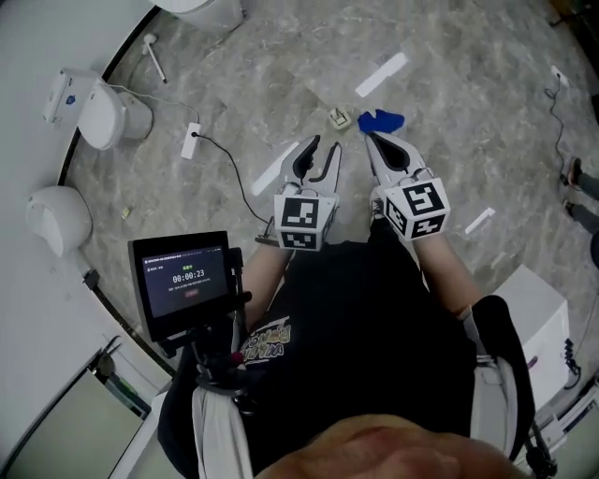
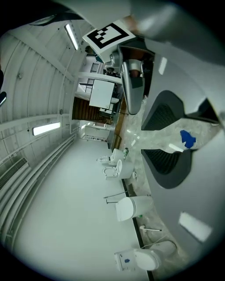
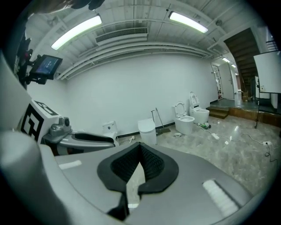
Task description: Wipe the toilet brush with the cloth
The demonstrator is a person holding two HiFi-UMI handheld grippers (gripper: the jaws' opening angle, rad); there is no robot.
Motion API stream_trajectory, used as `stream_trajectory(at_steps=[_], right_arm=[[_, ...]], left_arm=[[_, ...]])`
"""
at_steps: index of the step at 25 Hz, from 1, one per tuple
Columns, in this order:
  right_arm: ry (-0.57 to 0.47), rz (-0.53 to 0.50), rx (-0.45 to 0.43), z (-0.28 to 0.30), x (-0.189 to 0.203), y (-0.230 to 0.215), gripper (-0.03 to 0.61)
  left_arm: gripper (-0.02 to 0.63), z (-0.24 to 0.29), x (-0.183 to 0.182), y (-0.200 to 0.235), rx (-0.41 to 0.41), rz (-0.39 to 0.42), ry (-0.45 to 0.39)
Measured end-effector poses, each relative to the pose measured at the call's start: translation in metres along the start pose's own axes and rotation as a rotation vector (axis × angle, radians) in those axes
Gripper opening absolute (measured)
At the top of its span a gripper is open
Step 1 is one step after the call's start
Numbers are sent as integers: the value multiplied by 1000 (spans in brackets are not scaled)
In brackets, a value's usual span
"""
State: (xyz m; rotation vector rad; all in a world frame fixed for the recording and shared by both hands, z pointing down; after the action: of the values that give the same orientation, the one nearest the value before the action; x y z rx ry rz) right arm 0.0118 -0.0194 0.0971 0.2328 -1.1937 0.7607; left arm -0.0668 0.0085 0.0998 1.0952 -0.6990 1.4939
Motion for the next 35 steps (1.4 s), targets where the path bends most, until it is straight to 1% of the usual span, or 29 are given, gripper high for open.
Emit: stream_trajectory(at_steps=[4,6,8,10,12,14,17,18,23,26,29,32,35], right_arm=[[-50,86,-15,-4,-28,-17,3],[-70,122,-11,-9,-38,-24,3],[-93,107,-3,-17,-50,-19,3],[-116,78,1,-27,-66,-1,3],[-133,80,-2,-35,-79,8,3],[-144,109,-12,-37,-87,6,3],[-149,138,-34,-35,-91,6,3],[-146,139,-40,-34,-91,9,3],[-135,133,-53,-37,-90,20,3],[-155,135,-17,-43,-92,15,3],[-194,122,23,-42,-101,4,3],[-191,141,5,-42,-99,10,3],[-190,141,9,-42,-95,11,3]], left_arm=[[135,12,-11,0,2,-78,17],[135,15,-18,0,-1,-82,12],[135,6,-30,3,-12,-59,-17],[135,-15,-47,7,-19,-38,-55],[135,-28,-65,8,-18,-35,-81],[133,-28,-76,4,0,-62,-85],[132,-23,-86,-1,55,-133,-83],[132,-23,-86,-2,61,-138,-79],[132,-28,-81,-10,27,-55,-76],[133,-26,-86,-18,20,-37,-90],[132,-15,-97,-18,26,4,-143],[132,-25,-94,-14,-5,6,-159],[133,-23,-90,-16,15,6,-163]])
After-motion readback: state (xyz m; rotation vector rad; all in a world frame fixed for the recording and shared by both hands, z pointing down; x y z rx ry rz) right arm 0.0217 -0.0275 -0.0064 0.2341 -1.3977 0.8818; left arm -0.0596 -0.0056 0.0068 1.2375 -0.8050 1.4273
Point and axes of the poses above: the fingertips, and each gripper's own axes: z forward along the fingers, y to its left, x out of its underside, the point moved 1 cm from there along -z, backward along the fingers, and after that the axes turned 1 degree about -x, right-handed, at the moved point
